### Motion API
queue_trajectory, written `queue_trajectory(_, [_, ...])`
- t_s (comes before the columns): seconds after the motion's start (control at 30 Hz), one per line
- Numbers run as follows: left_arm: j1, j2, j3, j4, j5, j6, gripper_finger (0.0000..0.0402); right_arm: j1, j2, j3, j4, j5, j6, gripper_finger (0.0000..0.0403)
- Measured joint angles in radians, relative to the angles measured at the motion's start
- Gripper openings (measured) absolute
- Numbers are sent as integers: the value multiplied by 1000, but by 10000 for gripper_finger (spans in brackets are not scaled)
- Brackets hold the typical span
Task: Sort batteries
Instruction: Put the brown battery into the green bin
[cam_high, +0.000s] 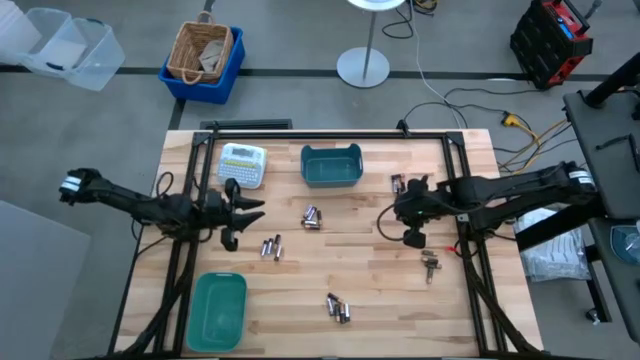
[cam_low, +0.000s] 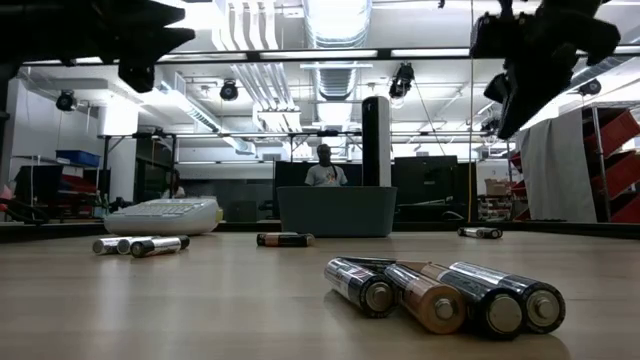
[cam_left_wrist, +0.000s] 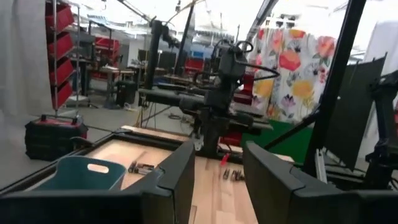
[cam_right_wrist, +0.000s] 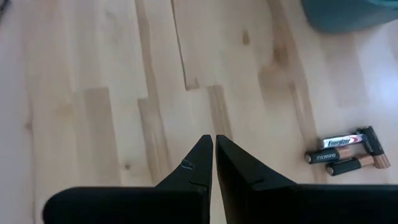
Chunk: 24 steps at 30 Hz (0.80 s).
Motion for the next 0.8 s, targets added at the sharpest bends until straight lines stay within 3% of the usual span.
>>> queue_trajectory(0.4, [0,136,93,-86,10,78,116,61,78,2,-359,-56,159,13])
queue_trajectory(0.8, [0,130,94,-85,10,81,116,276,75,-48,-361,-111,331,13])
